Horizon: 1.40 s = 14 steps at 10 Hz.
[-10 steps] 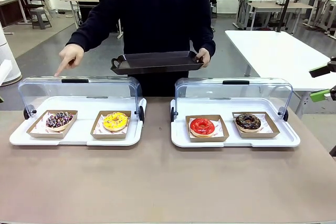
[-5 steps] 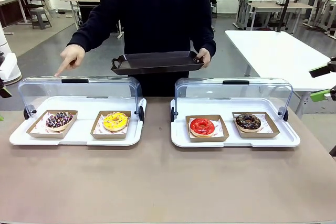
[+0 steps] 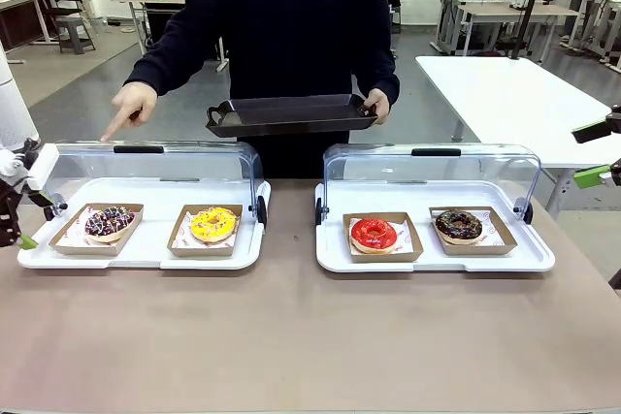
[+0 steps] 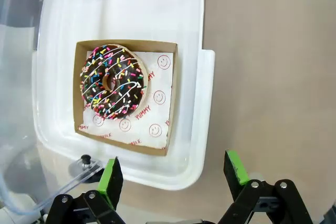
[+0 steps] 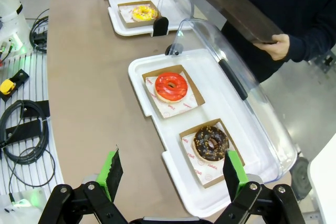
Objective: Provide the desired donut to the person.
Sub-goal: Pick up and lift the Paper togo box containing the Donut pointed at by the person.
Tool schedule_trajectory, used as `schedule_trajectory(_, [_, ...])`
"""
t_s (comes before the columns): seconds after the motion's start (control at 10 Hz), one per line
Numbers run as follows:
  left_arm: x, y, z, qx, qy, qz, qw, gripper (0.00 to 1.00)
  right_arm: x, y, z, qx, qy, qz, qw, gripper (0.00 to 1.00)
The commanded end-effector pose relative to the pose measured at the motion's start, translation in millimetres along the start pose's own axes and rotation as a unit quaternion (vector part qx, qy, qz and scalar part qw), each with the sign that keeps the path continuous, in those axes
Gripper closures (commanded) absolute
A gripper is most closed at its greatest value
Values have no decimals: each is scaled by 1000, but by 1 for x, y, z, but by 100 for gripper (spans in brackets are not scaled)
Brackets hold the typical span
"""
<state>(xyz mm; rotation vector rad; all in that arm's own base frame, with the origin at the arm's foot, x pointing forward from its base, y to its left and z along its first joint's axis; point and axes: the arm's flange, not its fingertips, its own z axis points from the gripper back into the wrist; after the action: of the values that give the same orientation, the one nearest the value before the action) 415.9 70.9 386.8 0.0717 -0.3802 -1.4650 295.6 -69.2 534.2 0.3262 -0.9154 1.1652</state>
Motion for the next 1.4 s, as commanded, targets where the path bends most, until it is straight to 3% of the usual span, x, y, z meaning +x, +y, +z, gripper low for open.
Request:
schedule_trajectory(0.0, [0, 0, -26, 6, -25, 3, 1000, 0, -1, -2, -1, 6, -13, 7, 1000, 0])
schedule_trajectory(0.3, [9, 3, -50, 1, 14, 2, 1000, 0, -1, -2, -1, 6, -13, 7, 1000, 0])
schedule_trajectory(1.0, [2, 12, -58, -11, 36, -23, 999, 0, -1, -2, -1, 6, -13, 7, 1000, 0])
schedule_trajectory(1.1, [1, 13, -60, -19, 36, -22, 999, 58, -1, -2, -1, 6, -13, 7, 1000, 0])
schedule_trajectory(1.2, [0, 14, -62, -22, 45, -25, 998, 59, -1, -2, -1, 6, -13, 7, 1000, 0])
schedule_trajectory(1.3, [-3, 16, -65, -22, 49, -25, 998, 100, -1, -2, -1, 6, -13, 7, 1000, 0])
